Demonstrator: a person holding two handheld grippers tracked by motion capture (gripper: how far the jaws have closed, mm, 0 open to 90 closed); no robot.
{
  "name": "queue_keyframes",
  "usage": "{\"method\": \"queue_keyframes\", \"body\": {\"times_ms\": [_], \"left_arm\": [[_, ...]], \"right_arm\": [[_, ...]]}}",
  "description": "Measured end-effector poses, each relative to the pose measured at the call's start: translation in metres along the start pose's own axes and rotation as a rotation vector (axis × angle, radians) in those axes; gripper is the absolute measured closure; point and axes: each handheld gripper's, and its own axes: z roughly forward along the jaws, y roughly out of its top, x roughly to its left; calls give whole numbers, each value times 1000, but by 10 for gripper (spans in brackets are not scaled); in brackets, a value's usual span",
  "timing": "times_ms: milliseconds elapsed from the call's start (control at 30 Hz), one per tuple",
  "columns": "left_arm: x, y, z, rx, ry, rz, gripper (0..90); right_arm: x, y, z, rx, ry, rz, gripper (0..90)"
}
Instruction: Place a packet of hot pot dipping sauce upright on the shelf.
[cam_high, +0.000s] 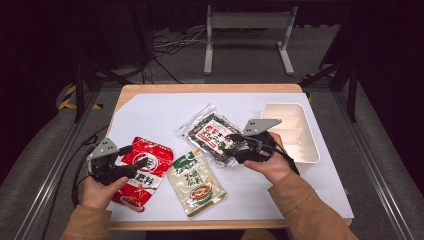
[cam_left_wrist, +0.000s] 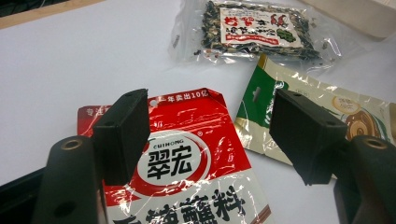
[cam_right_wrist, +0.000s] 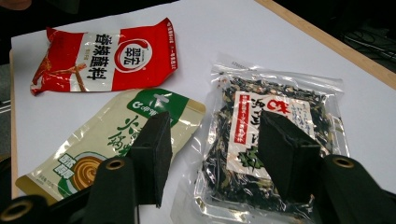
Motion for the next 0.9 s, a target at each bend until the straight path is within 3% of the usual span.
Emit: {"method": "queue_keyframes", "body": {"times_ms": [533,767,900], "left_arm": [[0,-3,-2,6,8,5,294],[0,-8,-7,10,21,-9,293],[0,-10,-9,13,29,-10,291]], "right_arm": [[8,24,31,25,66,-49,422],[6,32,47,31,95,-47,411],[7,37,59,34,130,-55,424]]}}
